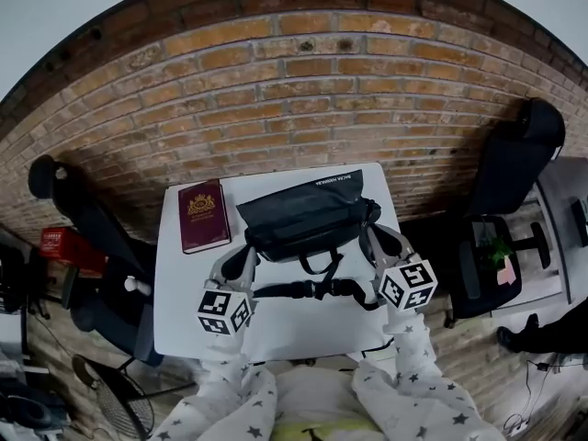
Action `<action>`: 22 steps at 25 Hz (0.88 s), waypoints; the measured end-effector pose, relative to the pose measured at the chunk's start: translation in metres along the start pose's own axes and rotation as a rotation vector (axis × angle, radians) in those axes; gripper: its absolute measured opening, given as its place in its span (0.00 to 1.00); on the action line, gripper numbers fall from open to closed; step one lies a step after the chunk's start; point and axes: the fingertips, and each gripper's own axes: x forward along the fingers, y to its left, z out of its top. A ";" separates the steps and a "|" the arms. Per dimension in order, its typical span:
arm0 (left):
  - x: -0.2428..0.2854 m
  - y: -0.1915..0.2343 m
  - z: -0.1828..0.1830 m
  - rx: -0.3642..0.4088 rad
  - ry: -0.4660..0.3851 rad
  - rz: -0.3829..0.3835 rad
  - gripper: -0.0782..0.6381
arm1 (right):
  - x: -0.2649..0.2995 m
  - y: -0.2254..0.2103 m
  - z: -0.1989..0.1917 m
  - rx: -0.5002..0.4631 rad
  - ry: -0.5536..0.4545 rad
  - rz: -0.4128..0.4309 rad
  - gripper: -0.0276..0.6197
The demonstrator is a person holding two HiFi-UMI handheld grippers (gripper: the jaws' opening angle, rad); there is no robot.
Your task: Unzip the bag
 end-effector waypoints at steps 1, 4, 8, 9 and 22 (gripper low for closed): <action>-0.002 -0.001 0.004 0.001 -0.005 0.001 0.11 | -0.001 0.004 0.004 0.000 -0.011 0.012 0.06; -0.009 -0.003 0.017 0.011 -0.023 0.002 0.11 | -0.007 0.015 0.017 -0.002 -0.042 0.040 0.06; -0.019 -0.007 0.035 0.020 -0.066 0.007 0.11 | -0.014 0.024 0.036 0.025 -0.090 0.056 0.06; -0.021 -0.008 0.040 0.024 -0.074 0.009 0.11 | -0.016 0.025 0.041 0.034 -0.105 0.059 0.06; -0.042 -0.009 0.078 0.035 -0.156 0.040 0.11 | -0.036 0.036 0.089 0.044 -0.226 0.073 0.05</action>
